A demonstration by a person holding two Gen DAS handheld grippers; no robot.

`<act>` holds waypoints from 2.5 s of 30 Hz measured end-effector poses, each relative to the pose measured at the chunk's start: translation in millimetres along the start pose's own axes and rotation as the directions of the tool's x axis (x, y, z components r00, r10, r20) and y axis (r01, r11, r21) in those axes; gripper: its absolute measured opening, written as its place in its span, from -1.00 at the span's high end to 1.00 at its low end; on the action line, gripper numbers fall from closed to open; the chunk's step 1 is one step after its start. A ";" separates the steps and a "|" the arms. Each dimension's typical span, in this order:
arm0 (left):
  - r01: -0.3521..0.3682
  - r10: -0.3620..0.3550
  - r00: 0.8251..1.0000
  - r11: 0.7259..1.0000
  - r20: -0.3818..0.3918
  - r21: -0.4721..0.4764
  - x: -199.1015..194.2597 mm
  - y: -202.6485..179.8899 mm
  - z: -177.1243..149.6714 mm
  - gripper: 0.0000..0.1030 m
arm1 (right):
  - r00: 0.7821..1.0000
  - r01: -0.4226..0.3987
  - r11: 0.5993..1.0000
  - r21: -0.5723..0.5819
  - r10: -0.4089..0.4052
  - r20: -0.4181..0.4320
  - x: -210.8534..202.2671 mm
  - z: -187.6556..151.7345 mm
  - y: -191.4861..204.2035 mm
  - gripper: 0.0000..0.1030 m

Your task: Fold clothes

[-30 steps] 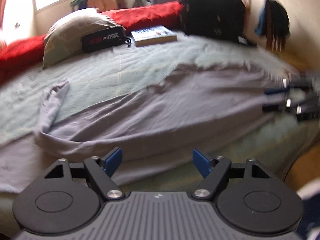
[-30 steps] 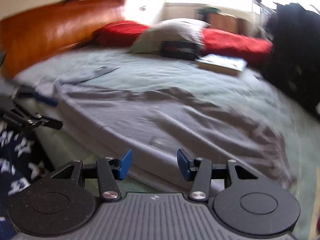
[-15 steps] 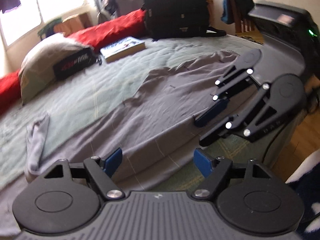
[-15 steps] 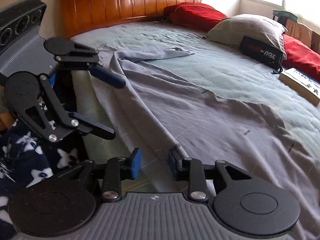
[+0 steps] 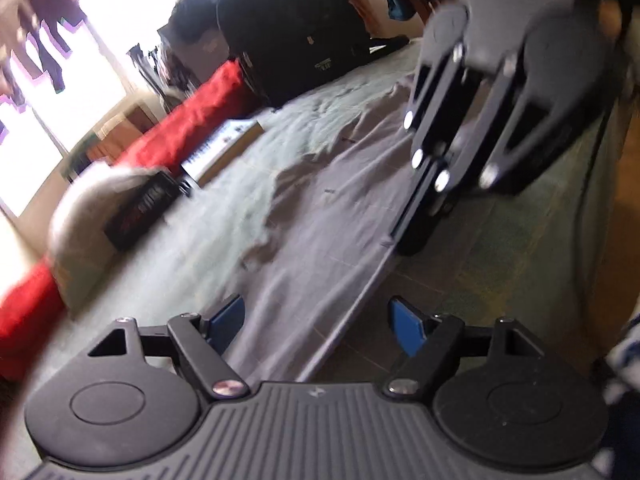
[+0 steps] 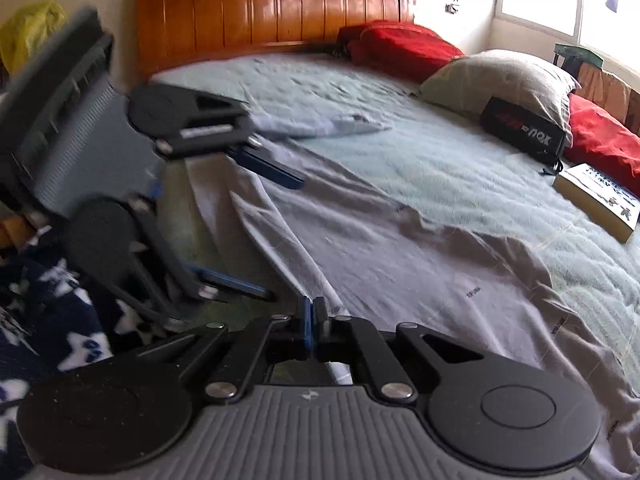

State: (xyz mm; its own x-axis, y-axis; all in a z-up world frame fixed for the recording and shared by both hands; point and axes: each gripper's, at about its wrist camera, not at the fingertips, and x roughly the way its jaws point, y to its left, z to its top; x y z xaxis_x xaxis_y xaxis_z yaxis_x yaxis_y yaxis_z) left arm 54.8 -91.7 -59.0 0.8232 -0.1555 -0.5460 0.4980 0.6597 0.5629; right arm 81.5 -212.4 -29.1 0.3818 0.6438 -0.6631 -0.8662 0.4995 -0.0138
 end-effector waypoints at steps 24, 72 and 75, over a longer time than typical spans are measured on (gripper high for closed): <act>-0.022 0.018 0.999 0.991 0.030 0.134 -4.9 -31.8 -0.4 0.94 | 0.933 0.342 0.906 -0.251 -0.359 -0.025 0.5 -45.4 38.8 0.95; 0.127 -0.128 0.992 0.980 -0.003 0.155 -22.2 -40.9 -2.8 0.97 | 0.842 0.280 0.395 0.875 -0.539 -0.026 -157.1 -180.3 -119.5 0.74; 0.133 -0.134 0.991 0.981 0.000 0.139 -24.2 -37.7 -1.0 0.96 | 0.851 0.277 0.465 0.841 -0.525 0.010 -155.6 -165.1 -109.2 0.74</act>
State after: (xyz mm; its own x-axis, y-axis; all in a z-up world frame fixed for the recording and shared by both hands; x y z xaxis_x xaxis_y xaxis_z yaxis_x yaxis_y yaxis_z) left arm 15.8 -112.0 -67.6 0.7490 -0.2426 -0.6165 0.6358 0.5248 0.5660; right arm 63.5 -462.8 -48.0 0.7828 0.2913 -0.5498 -0.0259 0.8981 0.4390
